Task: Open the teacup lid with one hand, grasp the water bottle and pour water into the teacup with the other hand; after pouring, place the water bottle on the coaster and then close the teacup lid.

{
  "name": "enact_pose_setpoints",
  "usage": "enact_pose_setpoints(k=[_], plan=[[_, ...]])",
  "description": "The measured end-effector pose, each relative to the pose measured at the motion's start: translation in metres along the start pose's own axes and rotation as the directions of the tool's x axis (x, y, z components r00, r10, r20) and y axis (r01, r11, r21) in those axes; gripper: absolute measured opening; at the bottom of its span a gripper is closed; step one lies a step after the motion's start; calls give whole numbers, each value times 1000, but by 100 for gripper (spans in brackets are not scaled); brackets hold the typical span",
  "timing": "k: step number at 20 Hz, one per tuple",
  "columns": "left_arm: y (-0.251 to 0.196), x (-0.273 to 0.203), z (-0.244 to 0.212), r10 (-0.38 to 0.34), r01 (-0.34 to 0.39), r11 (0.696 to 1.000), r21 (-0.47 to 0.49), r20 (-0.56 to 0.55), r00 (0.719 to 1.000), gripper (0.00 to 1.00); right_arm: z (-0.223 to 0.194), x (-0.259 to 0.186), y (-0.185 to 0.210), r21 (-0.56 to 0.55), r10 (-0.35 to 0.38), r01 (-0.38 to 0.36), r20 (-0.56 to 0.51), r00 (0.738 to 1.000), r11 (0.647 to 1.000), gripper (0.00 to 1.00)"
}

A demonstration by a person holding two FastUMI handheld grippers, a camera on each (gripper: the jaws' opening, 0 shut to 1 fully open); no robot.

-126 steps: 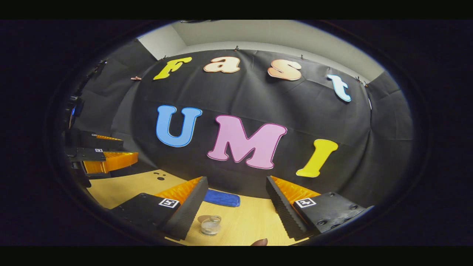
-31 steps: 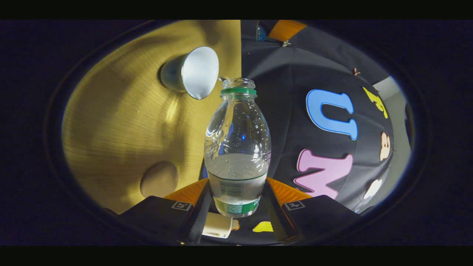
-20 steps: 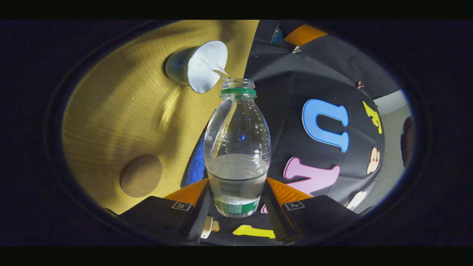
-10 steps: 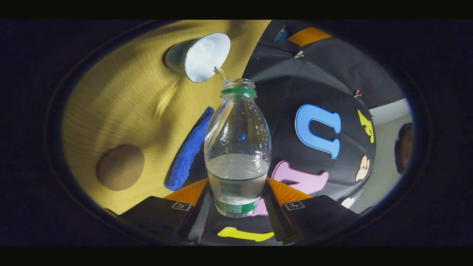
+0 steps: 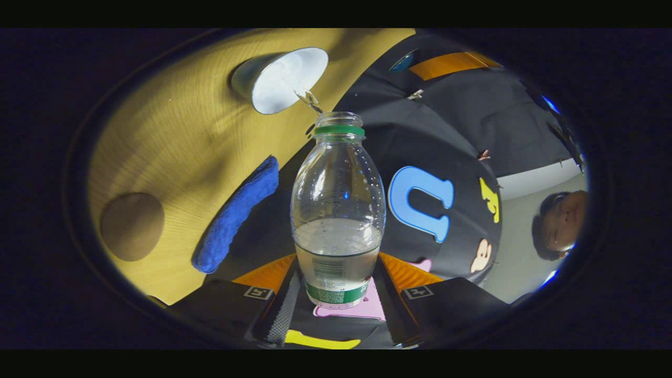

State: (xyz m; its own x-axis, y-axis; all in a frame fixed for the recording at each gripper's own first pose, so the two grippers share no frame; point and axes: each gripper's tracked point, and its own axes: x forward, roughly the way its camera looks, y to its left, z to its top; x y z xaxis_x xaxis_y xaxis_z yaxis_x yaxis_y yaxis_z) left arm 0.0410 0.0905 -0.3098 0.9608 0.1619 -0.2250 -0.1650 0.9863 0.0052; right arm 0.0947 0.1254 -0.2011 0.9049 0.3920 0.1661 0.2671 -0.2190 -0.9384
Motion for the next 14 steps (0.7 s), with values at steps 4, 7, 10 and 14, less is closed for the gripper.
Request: enact_pose_setpoints(k=[4, 7, 10, 14], plan=[[-1, 1, -1, 1, -1, 1000, -3, -2, 1000, 32, -1, -2, -1, 4, -15, 15, 2, 1000, 1000, 74], [-1, 2, 2, 4, -4, 1000, -5, -1, 1000, 32, -4, 2, 19, 132, 74, -69, -28, 997, 989, 72], [-1, 5, 2, 11, -11, 1000, -14, 0, 1000, 32, 3, -7, 33, 380, 172, -139, -54, 984, 915, 75], [-2, 7, 3, 15, -15, 1000, -18, -2, 1000, 28, 25, -27, 53, 682, 298, -192, -40, 954, 706, 75]])
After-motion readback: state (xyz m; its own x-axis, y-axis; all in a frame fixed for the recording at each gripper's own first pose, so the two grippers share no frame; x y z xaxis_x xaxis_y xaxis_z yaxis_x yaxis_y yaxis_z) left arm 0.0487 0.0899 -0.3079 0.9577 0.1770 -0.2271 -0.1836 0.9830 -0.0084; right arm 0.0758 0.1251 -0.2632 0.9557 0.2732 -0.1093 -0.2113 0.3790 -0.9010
